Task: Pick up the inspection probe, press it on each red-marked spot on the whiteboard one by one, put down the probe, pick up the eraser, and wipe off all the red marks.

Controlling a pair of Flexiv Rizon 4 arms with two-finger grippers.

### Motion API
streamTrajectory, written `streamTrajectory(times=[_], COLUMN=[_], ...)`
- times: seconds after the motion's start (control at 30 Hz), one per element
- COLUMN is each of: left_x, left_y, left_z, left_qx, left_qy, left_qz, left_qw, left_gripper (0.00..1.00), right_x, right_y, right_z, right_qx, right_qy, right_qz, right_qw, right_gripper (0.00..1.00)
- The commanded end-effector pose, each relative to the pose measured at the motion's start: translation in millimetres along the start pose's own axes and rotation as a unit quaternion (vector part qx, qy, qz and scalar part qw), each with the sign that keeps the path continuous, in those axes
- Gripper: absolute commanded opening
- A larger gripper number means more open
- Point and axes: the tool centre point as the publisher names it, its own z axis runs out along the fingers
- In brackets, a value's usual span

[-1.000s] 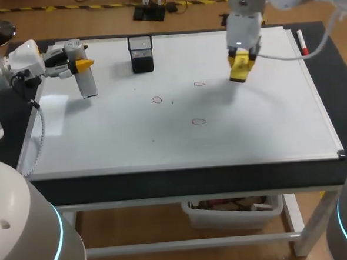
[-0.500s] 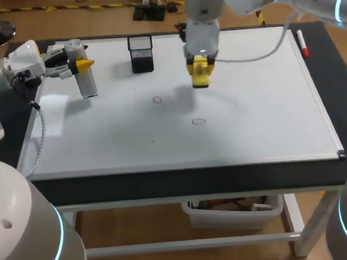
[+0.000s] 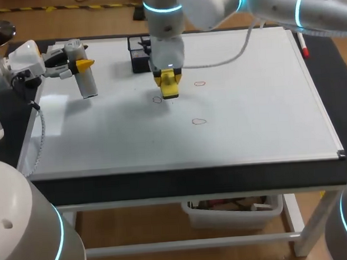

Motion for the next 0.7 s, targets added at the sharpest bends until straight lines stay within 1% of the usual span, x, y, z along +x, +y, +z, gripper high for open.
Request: streamTrajectory(times=[0.03,0.1,0.17,0.23,0.37,0.7], left_x=[1.2,1.2,1.2,1.2,1.2,1.2], left_y=[-1.0,-1.0,-1.0,-1.0,-1.0,-1.0], left_z=[0.4,0.4,0.4,0.4,0.4,0.4], left_qx=[0.000,0.000,0.000,0.000,0.000,0.000], left_qy=[-0.002,-0.002,-0.002,-0.002,-0.002,-0.002], left_qz=[0.001,0.001,0.001,0.001,0.001,0.001], left_qw=[1.000,1.000,1.000,1.000,1.000,1.000], left_gripper=[0.00,0.00,0.00,0.00,0.00,0.00], right_x=[-19.4,-26.9,-34.1,-39.7,-50.8,-60.0], right_y=[-8.1,-8.3,-8.1,-8.8,-8.1,-2.2], right_z=[10.4,13.7,16.6,19.0,23.2,32.4], right_qx=[0.002,-0.004,0.000,-0.014,-0.012,-0.009], right_qy=[0.021,0.008,0.013,-0.001,0.000,0.001], right_qz=[-0.007,-0.007,-0.013,-0.010,-0.010,-0.003], right_qw=[1.000,1.000,1.000,1.000,1.000,1.000], right_gripper=[0.00,0.00,0.00,0.00,0.00,0.00])
